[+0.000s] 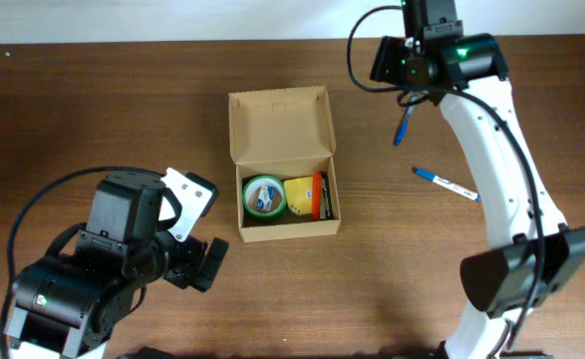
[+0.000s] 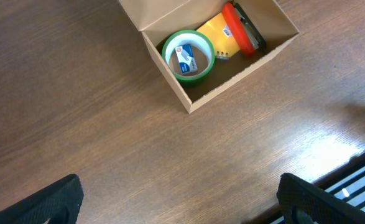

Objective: Pack container
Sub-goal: 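Raise the right gripper and move it right over the blue pen, then lower the right gripper and grasp the blue pen, then lift the blue pen and carry it left into the box, then lower the pen beside the tape ring and open the right gripper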

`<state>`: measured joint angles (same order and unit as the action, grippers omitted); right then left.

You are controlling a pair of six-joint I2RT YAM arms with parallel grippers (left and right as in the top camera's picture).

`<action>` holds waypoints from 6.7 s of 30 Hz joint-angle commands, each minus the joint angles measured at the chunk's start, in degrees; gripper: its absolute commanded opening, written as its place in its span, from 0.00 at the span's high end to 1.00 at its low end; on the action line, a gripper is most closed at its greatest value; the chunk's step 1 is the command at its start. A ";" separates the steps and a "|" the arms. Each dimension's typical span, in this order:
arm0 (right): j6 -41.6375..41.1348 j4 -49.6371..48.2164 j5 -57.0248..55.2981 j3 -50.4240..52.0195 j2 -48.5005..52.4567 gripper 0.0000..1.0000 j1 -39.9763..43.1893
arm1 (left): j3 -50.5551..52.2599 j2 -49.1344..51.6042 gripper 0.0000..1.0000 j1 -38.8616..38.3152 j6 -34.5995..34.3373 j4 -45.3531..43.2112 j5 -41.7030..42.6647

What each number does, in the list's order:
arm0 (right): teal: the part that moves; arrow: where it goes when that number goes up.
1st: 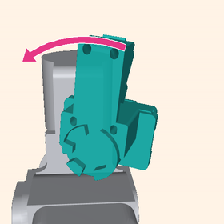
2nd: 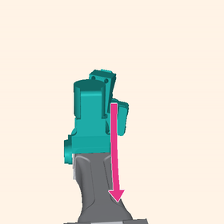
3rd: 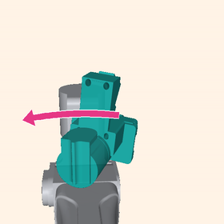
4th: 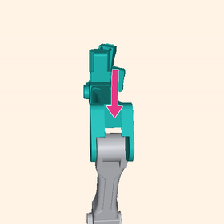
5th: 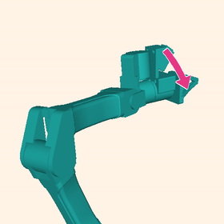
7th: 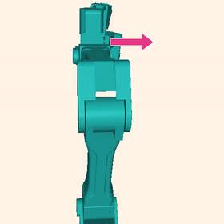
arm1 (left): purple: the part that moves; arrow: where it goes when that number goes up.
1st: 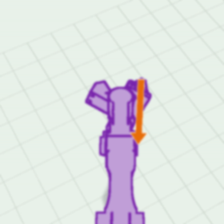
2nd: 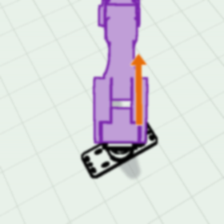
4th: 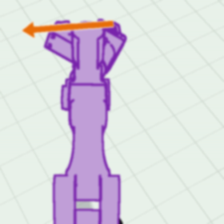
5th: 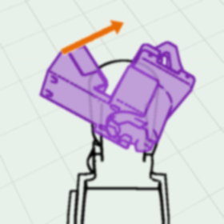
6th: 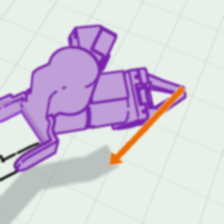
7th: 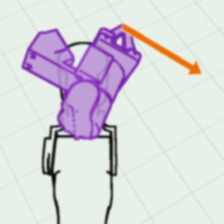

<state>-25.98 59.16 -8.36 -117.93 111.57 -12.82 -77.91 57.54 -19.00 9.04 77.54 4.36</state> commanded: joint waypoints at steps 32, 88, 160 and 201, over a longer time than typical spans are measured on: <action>-10.58 -9.25 -1.22 -0.31 24.79 0.31 8.76 | -1.01 0.00 0.00 -0.07 0.94 -0.13 0.81; -10.54 -8.83 2.36 -0.26 31.32 0.88 9.14 | -1.01 0.00 0.00 -0.07 0.94 -0.13 0.81; 83.06 12.90 16.85 4.96 2.38 0.96 -20.92 | -1.01 0.00 0.00 -0.07 0.94 -0.13 0.81; 88.52 -5.22 21.27 16.41 10.45 0.85 -20.87 | -1.01 0.00 0.01 -0.07 0.94 -0.13 0.81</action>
<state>61.84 53.93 11.99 -101.97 120.49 -33.69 -77.91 57.54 -19.00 9.04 77.54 4.36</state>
